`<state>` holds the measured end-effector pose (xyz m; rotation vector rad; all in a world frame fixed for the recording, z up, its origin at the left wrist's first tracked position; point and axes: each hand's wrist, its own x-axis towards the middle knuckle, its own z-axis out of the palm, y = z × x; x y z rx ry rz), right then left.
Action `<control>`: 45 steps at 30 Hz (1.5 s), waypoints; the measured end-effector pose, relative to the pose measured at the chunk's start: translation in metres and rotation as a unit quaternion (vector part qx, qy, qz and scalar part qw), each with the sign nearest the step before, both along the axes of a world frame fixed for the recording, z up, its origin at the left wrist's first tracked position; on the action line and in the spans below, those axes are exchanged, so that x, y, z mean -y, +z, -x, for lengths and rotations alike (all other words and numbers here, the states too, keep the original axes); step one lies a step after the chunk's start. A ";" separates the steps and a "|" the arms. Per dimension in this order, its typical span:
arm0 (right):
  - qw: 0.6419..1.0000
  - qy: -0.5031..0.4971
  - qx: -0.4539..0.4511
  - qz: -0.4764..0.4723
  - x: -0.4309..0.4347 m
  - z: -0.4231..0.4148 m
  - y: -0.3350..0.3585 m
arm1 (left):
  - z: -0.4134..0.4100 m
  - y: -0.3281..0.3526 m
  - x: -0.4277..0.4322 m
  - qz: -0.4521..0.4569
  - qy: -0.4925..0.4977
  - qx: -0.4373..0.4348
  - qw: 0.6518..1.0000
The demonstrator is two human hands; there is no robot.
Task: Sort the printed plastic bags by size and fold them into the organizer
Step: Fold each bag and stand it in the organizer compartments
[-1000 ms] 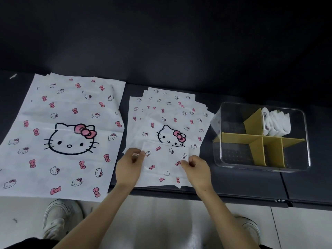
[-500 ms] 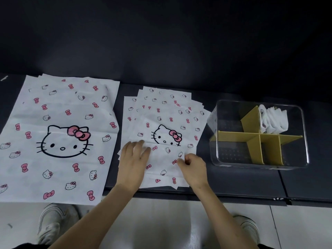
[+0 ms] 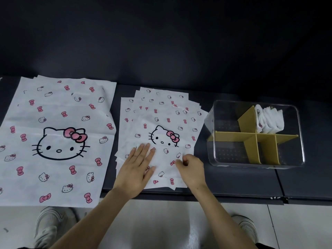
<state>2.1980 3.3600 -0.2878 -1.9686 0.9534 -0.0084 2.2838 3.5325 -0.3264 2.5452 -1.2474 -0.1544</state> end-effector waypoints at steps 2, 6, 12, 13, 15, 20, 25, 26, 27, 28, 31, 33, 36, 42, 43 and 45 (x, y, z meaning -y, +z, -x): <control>1.000 -0.005 0.002 -0.003 -0.001 0.000 0.000 | -0.001 0.000 -0.001 0.043 0.055 -0.036 0.997; 1.000 -0.005 0.001 -0.003 -0.001 0.000 -0.001 | 0.005 0.004 -0.011 0.111 0.139 -0.059 0.982; 1.000 -0.010 0.012 -0.015 0.000 0.000 0.000 | 0.016 0.029 -0.011 0.251 0.302 -0.192 0.899; 1.000 -0.010 0.012 -0.016 0.000 0.000 0.000 | 0.016 0.028 -0.012 0.254 0.312 -0.220 0.889; 1.000 -0.009 0.011 -0.017 0.000 0.001 0.001 | 0.017 0.027 -0.016 0.244 0.316 -0.244 0.884; 1.000 -0.012 0.007 -0.008 -0.001 0.001 0.002 | 0.014 0.026 -0.018 0.212 0.299 -0.207 0.907; 1.000 -0.008 0.002 -0.008 0.000 0.000 0.002 | 0.016 0.023 -0.018 0.212 0.351 -0.205 0.889; 1.000 -0.008 0.001 -0.010 0.000 0.000 0.002 | 0.016 0.023 -0.018 0.211 0.376 -0.211 0.877; 1.000 -0.007 -0.001 -0.011 0.000 0.000 0.002 | 0.016 0.023 -0.018 0.206 0.399 -0.206 0.869; 1.000 -0.005 -0.003 -0.011 0.000 0.000 0.002 | 0.015 0.022 -0.018 0.198 0.409 -0.181 0.872; 1.000 0.000 -0.003 -0.008 0.000 -0.001 0.001 | 0.012 0.017 -0.015 0.170 0.297 -0.003 0.940; 1.000 -0.001 -0.009 -0.005 0.000 -0.001 0.001 | 0.009 0.015 -0.004 0.164 0.145 0.081 0.972; 1.000 0.002 -0.014 -0.005 0.000 0.000 0.002 | 0.005 0.009 0.017 0.120 -0.017 0.064 0.991; 1.000 0.016 -0.008 0.015 0.000 0.000 0.000 | 0.011 -0.011 0.020 -0.012 0.034 0.003 0.999; 1.000 0.014 -0.001 0.011 0.001 0.000 0.000 | 0.011 -0.012 0.020 -0.021 0.034 0.004 0.999; 1.000 -0.006 0.007 -0.029 0.004 0.000 -0.003 | 0.010 -0.011 0.021 -0.027 0.028 0.014 0.999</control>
